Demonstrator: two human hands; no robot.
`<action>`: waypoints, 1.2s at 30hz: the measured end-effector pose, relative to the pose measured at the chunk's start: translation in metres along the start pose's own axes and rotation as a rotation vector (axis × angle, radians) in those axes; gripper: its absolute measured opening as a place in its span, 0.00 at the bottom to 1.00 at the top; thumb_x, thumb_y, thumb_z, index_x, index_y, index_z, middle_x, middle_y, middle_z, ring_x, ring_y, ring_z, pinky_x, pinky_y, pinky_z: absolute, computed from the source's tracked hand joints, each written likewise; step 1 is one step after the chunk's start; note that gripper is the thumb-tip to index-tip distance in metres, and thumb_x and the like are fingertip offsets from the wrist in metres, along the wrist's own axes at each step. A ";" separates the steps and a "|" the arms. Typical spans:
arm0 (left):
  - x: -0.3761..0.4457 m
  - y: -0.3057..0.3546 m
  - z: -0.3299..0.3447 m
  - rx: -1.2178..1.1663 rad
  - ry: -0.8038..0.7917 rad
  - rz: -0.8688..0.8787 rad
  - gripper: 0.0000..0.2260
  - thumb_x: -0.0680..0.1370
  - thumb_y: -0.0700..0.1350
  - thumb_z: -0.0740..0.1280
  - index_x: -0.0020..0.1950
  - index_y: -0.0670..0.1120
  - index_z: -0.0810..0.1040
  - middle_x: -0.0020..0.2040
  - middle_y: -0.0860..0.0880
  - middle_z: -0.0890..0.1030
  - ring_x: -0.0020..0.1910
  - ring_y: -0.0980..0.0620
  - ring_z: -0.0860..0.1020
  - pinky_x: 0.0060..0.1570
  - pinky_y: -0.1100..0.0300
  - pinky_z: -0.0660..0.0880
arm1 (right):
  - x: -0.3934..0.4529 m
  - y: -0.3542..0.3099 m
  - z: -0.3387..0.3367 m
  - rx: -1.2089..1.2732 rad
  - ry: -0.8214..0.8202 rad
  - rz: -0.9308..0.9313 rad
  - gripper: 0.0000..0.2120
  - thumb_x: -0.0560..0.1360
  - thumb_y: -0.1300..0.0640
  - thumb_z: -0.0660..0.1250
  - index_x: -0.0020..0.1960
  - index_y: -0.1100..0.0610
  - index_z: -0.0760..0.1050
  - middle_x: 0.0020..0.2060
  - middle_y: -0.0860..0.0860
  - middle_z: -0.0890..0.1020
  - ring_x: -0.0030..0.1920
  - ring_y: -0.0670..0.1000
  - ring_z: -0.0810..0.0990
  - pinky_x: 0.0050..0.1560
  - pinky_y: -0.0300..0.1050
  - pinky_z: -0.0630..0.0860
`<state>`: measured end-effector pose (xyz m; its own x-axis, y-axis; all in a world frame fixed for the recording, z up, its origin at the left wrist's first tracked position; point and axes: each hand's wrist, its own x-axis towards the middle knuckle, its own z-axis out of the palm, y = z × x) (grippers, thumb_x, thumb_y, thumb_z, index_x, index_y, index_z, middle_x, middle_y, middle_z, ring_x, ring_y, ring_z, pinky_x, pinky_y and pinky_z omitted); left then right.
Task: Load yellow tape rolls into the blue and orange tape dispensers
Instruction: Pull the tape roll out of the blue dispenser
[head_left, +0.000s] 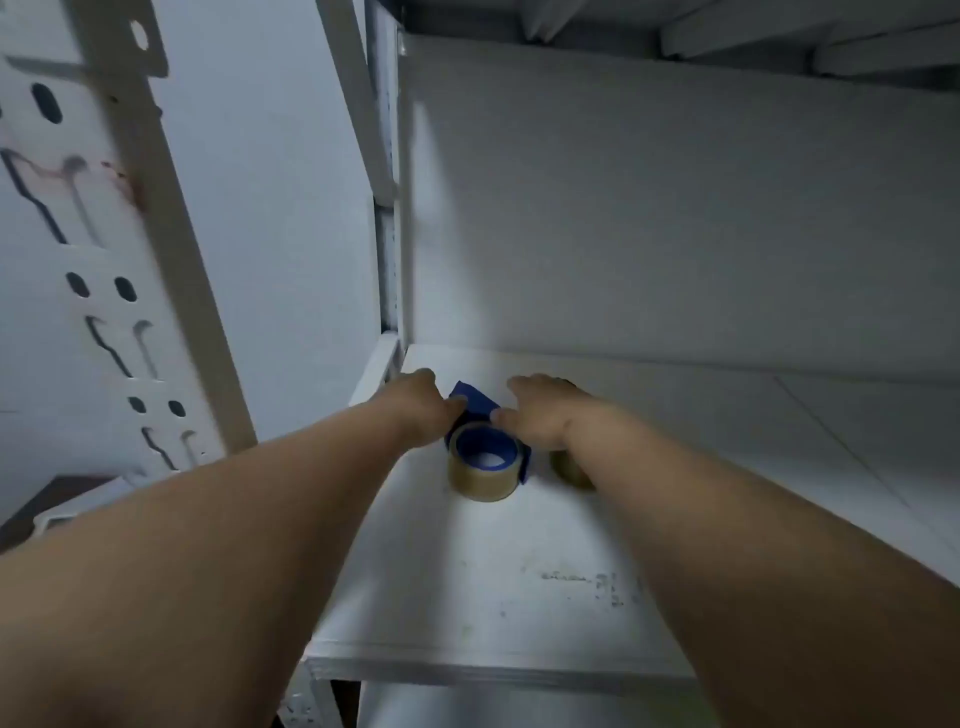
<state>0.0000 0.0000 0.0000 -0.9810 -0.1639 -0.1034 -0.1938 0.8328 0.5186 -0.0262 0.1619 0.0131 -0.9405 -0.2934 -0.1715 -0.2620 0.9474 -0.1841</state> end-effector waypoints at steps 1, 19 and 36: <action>0.000 0.000 0.006 -0.017 -0.016 -0.018 0.27 0.80 0.57 0.60 0.73 0.41 0.65 0.72 0.41 0.71 0.67 0.42 0.71 0.56 0.56 0.68 | 0.002 -0.002 0.004 -0.006 -0.028 0.017 0.25 0.77 0.43 0.56 0.68 0.57 0.66 0.63 0.57 0.73 0.57 0.57 0.74 0.49 0.47 0.70; -0.011 -0.015 0.055 -0.764 -0.010 -0.349 0.15 0.74 0.43 0.69 0.60 0.48 0.72 0.51 0.42 0.82 0.48 0.43 0.82 0.47 0.48 0.82 | 0.024 0.010 0.038 0.495 -0.057 0.051 0.17 0.76 0.61 0.59 0.62 0.56 0.57 0.54 0.59 0.76 0.48 0.57 0.78 0.49 0.53 0.78; -0.070 -0.041 0.039 -0.884 0.061 -0.010 0.14 0.76 0.36 0.69 0.58 0.51 0.76 0.57 0.50 0.81 0.50 0.44 0.83 0.50 0.45 0.82 | -0.023 0.050 0.003 0.931 -0.327 -0.163 0.26 0.69 0.60 0.73 0.62 0.45 0.69 0.54 0.50 0.82 0.56 0.52 0.80 0.62 0.58 0.73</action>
<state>0.0761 -0.0017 -0.0470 -0.9728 -0.2179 -0.0788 -0.1073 0.1220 0.9867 -0.0173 0.2153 0.0048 -0.7657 -0.5643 -0.3086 0.0228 0.4557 -0.8898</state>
